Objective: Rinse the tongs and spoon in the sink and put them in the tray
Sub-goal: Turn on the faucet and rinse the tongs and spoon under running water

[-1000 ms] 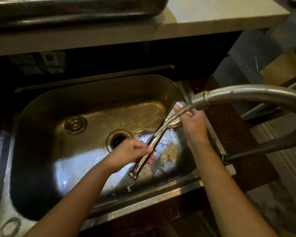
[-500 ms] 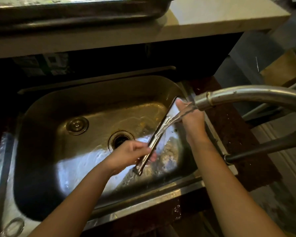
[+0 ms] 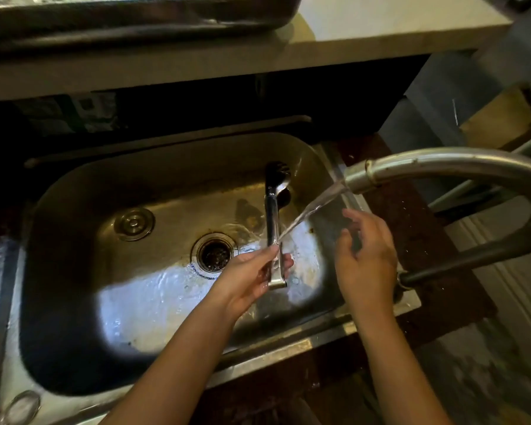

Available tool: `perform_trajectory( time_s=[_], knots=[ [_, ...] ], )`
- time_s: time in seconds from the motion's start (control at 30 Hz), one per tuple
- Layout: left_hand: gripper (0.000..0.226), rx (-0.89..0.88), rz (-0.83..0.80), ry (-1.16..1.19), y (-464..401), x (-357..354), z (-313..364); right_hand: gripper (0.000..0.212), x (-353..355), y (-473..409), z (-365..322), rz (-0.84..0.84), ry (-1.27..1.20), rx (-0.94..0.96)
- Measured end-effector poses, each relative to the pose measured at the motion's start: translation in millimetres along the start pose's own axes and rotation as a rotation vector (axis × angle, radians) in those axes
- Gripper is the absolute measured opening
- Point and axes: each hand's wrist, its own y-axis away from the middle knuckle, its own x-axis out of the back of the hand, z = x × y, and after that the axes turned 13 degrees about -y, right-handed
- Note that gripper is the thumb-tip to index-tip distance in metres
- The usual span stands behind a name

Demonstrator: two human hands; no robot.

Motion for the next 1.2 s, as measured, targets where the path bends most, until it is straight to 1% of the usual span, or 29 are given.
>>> perform_trajectory(
  time_s=[0.07, 0.1, 0.2, 0.27, 0.37, 0.5, 0.7, 0.77, 0.83, 0.9, 0.93, 0.97, 1.0, 1.03, 1.13, 1.17, 1.2],
  knots=[
    [0.023, 0.020, -0.003, 0.033, -2.8, -2.3, 4.6, 0.037, 10.0, 7.7, 2.8, 0.015, 0.158, 0.028],
    [0.026, 0.025, -0.007, 0.048, -4.0, -3.5, 7.6, 0.041, 12.7, 9.3, 4.7, -0.002, 0.196, -0.010],
    [0.028, 0.061, -0.007, 0.179, -9.4, -7.6, 14.9, 0.046, 16.8, 9.7, 6.2, -0.037, 0.101, -0.133],
    [0.027, 0.080, -0.006, 0.272, -11.5, -10.9, 17.8, 0.048, 17.7, 10.3, 5.6, -0.026, 0.049, -0.160],
    [0.025, 0.075, -0.009, 0.318, -11.4, -14.7, 18.1, 0.053, 18.4, 15.4, 2.4, -0.015, -0.039, -0.193],
    [0.020, 0.075, -0.002, 0.362, -9.6, -15.1, 19.9, 0.058, 18.7, 24.3, -0.6, -0.011, -0.079, -0.168],
    [0.026, 0.075, 0.000, 0.396, -5.9, -12.4, 19.6, 0.057, 10.3, 53.7, 1.3, -0.075, 0.133, -0.097],
    [0.025, 0.075, -0.003, 0.405, -4.5, -12.3, 17.0, 0.056, 14.7, 55.0, 2.9, -0.085, 0.150, -0.092],
    [0.025, 0.065, 0.002, 0.386, -2.5, -11.3, 14.1, 0.053, 19.7, 53.2, 2.3, -0.025, 0.187, -0.024],
    [0.029, 0.069, -0.002, 0.391, 1.5, -8.8, 11.0, 0.047, 17.2, 51.6, -1.6, 0.051, 0.219, 0.120],
    [0.029, 0.078, -0.009, 0.413, 4.7, -7.1, 9.7, 0.044, 12.7, 50.1, -3.2, 0.055, 0.192, 0.173],
    [0.028, 0.084, -0.019, 0.431, 8.7, -5.4, 8.6, 0.041, 6.6, 47.4, -4.5, 0.025, 0.119, 0.163],
    [0.026, 0.083, -0.031, 0.437, 13.1, -3.8, 7.6, 0.037, -0.6, 41.9, -6.5, -0.036, 0.005, 0.071],
    [0.025, 0.077, -0.043, 0.431, 17.8, -2.0, 6.3, 0.033, -8.7, 33.5, -7.5, -0.123, -0.116, -0.082],
    [0.028, 0.042, -0.083, 0.379, 32.9, 3.1, 1.4, 0.024, -36.1, 2.4, -5.1, -0.412, -0.463, -0.635],
    [0.030, 0.034, -0.092, 0.369, 37.7, 5.4, -0.2, 0.023, -45.7, -4.4, -3.2, -0.497, -0.564, -0.755],
    [0.032, 0.029, -0.103, 0.373, 42.7, 8.0, -1.8, 0.023, -54.8, -8.0, -1.2, -0.571, -0.652, -0.823]
  ],
)
